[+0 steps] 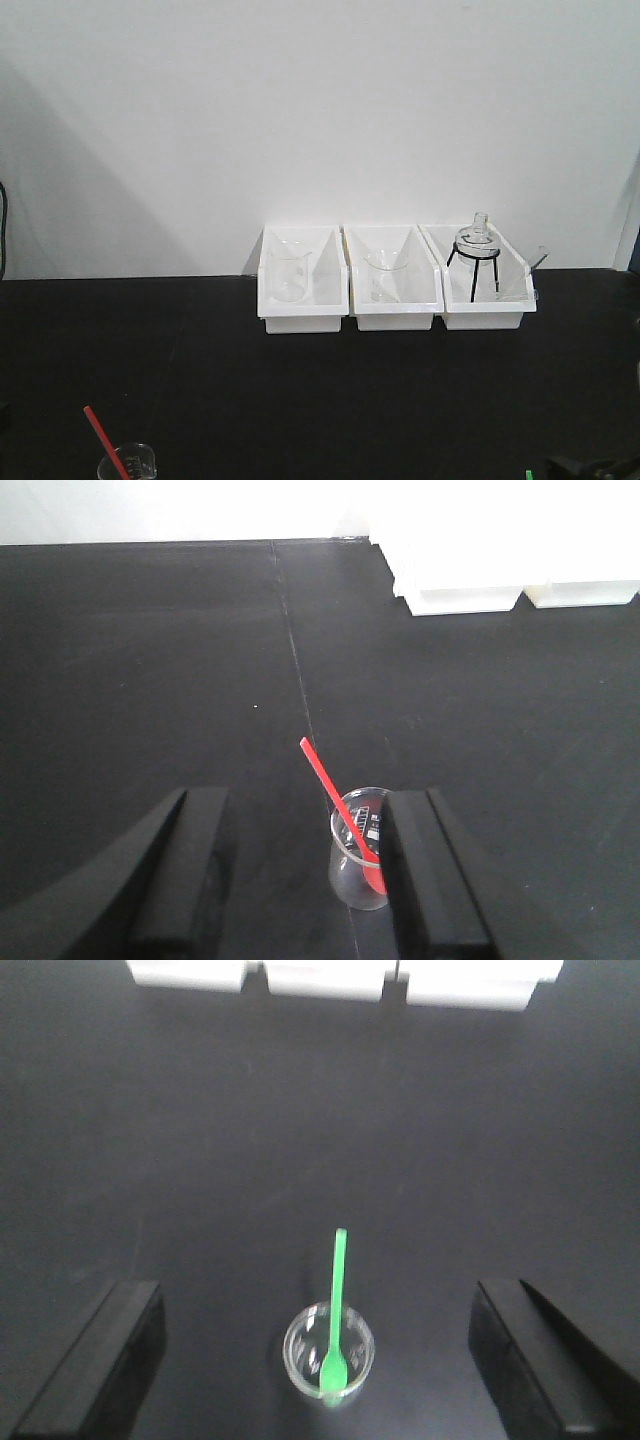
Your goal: Sort red and green spoons into left cabinet
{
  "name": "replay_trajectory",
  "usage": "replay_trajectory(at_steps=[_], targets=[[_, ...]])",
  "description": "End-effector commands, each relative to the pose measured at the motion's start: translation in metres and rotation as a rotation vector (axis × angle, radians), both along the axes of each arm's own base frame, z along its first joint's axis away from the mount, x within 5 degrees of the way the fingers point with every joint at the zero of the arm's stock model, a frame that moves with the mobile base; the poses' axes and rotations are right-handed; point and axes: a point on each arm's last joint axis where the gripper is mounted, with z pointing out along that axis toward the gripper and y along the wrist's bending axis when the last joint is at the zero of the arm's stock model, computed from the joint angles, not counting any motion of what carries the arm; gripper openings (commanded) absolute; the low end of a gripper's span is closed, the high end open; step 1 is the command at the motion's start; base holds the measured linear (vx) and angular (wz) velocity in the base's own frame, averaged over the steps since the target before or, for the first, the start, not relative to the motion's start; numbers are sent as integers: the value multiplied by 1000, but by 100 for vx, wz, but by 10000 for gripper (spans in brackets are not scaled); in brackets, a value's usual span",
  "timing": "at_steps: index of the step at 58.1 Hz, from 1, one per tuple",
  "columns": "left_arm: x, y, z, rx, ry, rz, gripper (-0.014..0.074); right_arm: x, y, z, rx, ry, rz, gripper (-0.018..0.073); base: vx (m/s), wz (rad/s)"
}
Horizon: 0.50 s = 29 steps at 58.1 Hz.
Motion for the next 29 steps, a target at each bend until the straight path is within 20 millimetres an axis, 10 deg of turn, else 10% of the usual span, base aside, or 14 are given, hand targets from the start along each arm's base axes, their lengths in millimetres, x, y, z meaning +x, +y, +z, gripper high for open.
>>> replay_trajectory(at_steps=[1, 29], targets=[[3, -1, 19, -31, -109, 6, 493, 22, 3, 1, 5, -42, -6, 661, 0, 0], [2, -1, 17, -27, -83, 5, 493, 89, 13, -80, -15, 116, -32, 565, 0, 0]])
